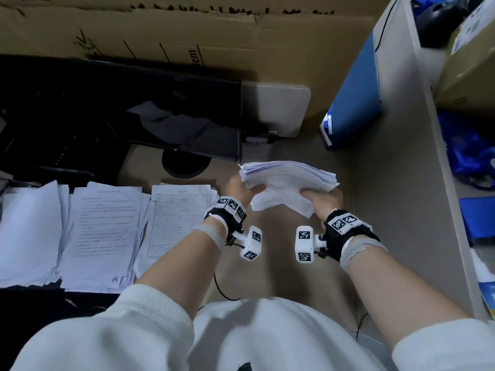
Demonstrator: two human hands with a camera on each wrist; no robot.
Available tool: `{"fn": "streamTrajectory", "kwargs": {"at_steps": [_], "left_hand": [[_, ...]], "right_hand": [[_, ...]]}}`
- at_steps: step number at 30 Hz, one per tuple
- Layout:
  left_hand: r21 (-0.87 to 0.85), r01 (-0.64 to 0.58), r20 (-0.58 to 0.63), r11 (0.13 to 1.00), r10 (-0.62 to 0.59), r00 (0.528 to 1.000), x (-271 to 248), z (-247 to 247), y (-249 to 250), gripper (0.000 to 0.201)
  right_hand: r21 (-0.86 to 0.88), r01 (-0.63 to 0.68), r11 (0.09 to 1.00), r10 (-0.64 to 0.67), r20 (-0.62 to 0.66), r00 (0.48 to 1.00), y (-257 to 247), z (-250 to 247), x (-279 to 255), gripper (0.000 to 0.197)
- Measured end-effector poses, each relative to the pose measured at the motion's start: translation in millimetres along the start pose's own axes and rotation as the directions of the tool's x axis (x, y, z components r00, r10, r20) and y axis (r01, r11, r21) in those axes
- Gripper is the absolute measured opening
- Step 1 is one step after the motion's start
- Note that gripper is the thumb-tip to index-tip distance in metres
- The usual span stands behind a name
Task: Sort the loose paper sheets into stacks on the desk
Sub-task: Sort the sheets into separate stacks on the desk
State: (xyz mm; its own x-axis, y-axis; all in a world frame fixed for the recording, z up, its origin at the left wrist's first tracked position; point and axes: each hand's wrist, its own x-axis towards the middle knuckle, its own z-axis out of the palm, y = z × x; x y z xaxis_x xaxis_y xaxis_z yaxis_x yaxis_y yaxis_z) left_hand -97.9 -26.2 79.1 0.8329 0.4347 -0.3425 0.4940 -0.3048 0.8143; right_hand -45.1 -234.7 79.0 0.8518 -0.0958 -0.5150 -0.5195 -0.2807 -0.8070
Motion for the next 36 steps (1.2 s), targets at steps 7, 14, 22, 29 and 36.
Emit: {"fn": "streamTrajectory", "kwargs": {"at_steps": [7,14,22,29,36], "left_hand": [[-0.364,0.079,-0.039,0.928,-0.1,0.994,11,-2,21,0.039],[-0.28,0.181,0.066,0.943,-0.169,0.983,10,12,11,0.034],[-0.357,0.21,0.149,0.91,-0.166,0.975,-2,-18,-16,0.044],[-0.481,0.137,0.035,0.866,-0.137,0.99,-28,-58,-39,0.044],[-0.287,-0.117,-0.075,0.951,0.099,0.992,-57,-94,-57,0.097]], "right_hand": [[0.037,-0.023,0.999,0.02,0.071,0.997,-20,-4,16,0.042],[-0.087,-0.204,0.975,0.212,0.084,0.974,3,7,19,0.06],[-0.06,-0.149,0.987,0.156,0.115,0.981,12,19,21,0.117],[-0.354,-0.024,0.935,0.122,0.258,0.958,-15,49,-47,0.091],[-0.244,0.104,0.964,0.001,0.394,0.919,-26,104,-107,0.032]]}}
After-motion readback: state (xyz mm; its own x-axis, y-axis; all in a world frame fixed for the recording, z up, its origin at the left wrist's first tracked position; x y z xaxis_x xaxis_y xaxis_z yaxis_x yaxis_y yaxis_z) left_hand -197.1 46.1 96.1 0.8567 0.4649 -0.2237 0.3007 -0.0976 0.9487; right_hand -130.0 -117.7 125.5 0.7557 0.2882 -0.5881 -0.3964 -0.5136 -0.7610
